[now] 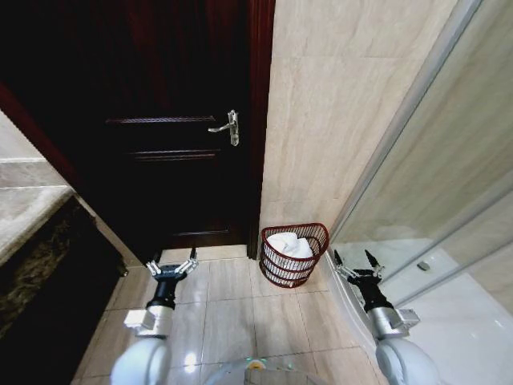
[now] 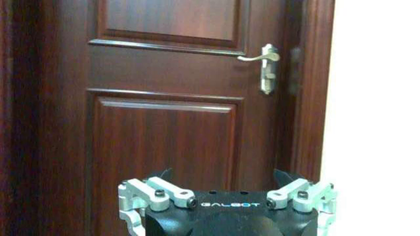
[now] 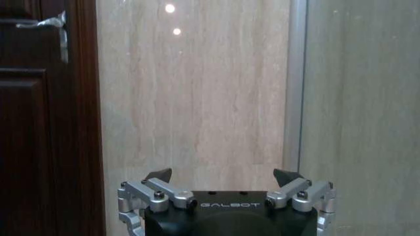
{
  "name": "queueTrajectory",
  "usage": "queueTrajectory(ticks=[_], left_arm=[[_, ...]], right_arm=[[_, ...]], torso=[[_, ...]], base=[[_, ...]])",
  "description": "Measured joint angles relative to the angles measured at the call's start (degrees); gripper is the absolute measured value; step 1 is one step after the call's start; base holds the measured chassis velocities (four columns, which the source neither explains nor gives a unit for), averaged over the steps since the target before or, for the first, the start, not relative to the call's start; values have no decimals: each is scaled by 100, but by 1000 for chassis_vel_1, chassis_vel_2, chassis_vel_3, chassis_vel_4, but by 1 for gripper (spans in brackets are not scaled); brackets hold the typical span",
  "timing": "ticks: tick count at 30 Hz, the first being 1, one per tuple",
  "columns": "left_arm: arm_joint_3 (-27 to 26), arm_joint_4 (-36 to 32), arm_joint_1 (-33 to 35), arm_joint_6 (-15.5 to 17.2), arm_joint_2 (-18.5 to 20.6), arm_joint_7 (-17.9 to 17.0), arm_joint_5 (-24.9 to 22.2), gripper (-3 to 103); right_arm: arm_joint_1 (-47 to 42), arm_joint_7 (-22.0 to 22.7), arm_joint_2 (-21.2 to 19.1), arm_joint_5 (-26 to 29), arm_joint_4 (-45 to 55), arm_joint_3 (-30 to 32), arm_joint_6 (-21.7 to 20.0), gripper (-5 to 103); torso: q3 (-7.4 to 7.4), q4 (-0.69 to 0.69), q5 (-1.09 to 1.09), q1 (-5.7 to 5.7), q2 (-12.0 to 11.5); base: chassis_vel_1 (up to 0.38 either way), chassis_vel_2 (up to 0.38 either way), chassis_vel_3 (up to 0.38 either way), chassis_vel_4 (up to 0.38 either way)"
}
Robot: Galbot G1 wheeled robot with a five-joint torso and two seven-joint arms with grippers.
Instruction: Discard the used towel into the hamper.
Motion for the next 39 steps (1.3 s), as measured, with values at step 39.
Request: queueTrajectory(ticks=[39], left_arm=[[-133,337,117,-971,28,-81,-105,100]], right_arm=[[-479,-74,527,-507,678,-383,-27,100]], torso=[[0,1,1,-1,0]], base=[[33,-33,-31,34]])
